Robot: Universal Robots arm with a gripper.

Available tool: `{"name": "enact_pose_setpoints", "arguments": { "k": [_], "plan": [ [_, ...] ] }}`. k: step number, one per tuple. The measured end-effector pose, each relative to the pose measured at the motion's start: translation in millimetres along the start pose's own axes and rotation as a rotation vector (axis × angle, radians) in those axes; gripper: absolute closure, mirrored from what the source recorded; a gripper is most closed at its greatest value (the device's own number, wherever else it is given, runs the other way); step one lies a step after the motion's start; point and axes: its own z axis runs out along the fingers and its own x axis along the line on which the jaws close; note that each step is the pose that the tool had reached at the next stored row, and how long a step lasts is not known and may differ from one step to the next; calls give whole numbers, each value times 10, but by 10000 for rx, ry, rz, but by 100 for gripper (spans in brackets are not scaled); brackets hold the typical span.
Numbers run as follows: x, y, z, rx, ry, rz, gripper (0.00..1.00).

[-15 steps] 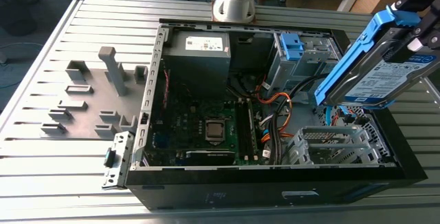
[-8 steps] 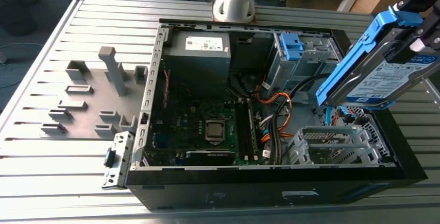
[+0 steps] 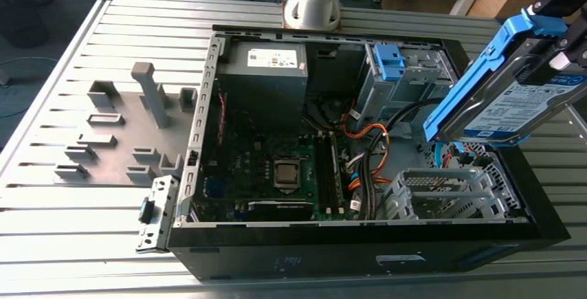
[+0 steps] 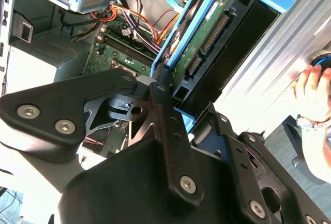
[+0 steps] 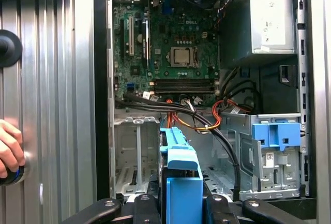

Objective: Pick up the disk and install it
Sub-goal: 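Pick up the disk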

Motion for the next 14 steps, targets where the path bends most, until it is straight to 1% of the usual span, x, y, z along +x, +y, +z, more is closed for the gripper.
{"name": "enact_pose_setpoints", "arguments": {
  "k": [14],
  "plan": [
    [3,-40,0,0,-1,0,64]
  ]
}}
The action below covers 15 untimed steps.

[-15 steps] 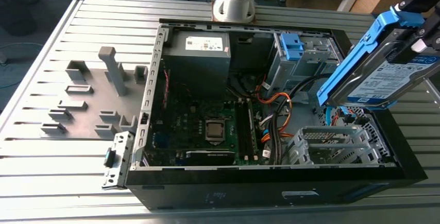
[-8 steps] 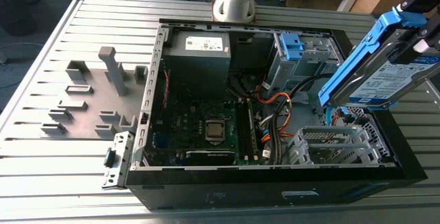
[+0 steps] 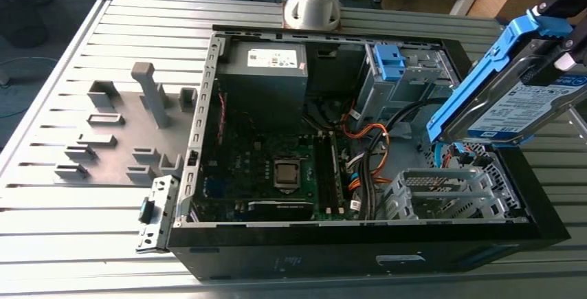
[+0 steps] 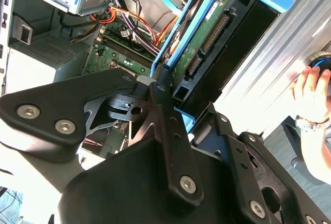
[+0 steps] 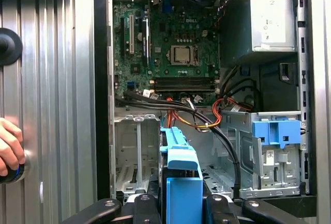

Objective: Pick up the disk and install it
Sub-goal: 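Pick up the disk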

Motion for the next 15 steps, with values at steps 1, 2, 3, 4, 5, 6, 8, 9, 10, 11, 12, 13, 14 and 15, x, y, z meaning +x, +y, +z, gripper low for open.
{"name": "enact_pose_setpoints", "arguments": {
  "k": [1,2,3,4,5,6,8,9,10,11,12,13,14,15],
  "plan": [
    [0,-3,0,-1,0,0,64],
    [1,-7,0,0,0,0,64],
    [1,-10,0,0,0,0,64],
    [1,-13,0,0,0,0,64],
    [1,-16,0,0,0,0,64],
    [1,-20,0,-1,0,0,64],
    [1,-27,-1,0,1,0,64],
    [2,-30,-1,0,1,1,64],
    [2,-34,-1,0,0,0,64],
    [2,-38,-1,0,0,0,64],
    [3,-42,-1,0,1,0,64],
    [3,-45,-1,0,0,0,64],
    [3,-48,-1,0,0,1,64],
    [3,-51,-1,0,0,1,64]
  ]
}}
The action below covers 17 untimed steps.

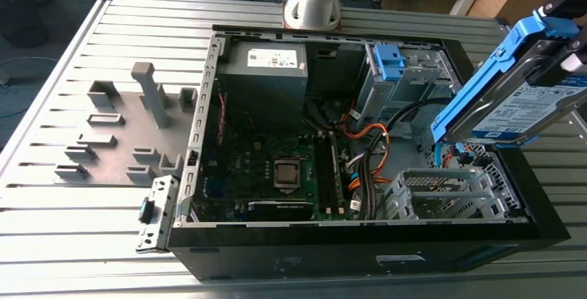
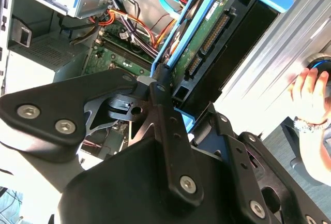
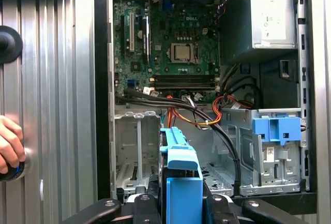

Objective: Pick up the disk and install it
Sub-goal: 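Pick up the disk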

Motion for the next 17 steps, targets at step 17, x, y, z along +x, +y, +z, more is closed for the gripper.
{"name": "enact_pose_setpoints", "arguments": {
  "k": [17],
  "plan": [
    [44,-53,-4,0,1,0,64]
  ]
}}
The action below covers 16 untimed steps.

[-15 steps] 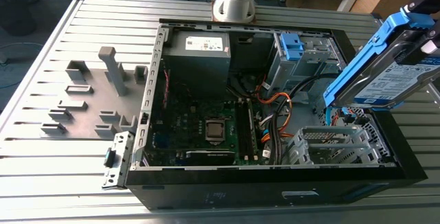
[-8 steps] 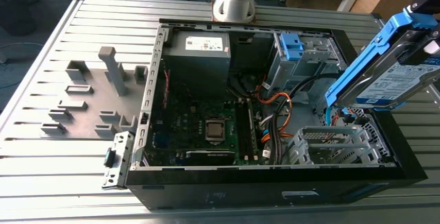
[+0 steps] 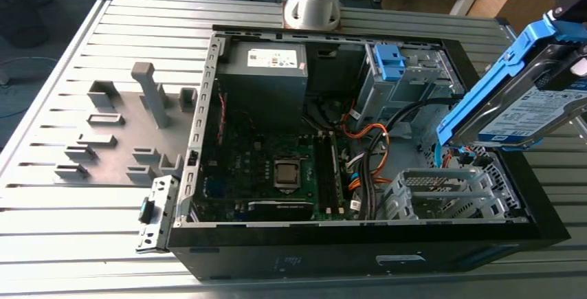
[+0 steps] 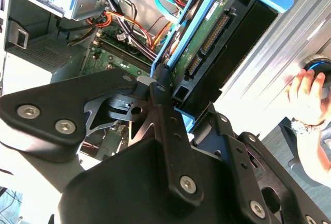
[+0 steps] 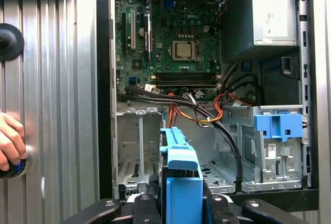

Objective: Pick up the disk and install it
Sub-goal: 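Pick up the disk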

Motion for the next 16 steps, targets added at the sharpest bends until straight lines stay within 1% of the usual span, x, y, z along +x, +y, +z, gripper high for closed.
{"name": "enact_pose_setpoints", "arguments": {
  "k": [7,16],
  "plan": [
    [82,-4,-7,0,0,0,64],
    [141,-6,-10,0,0,0,64]
  ]
}}
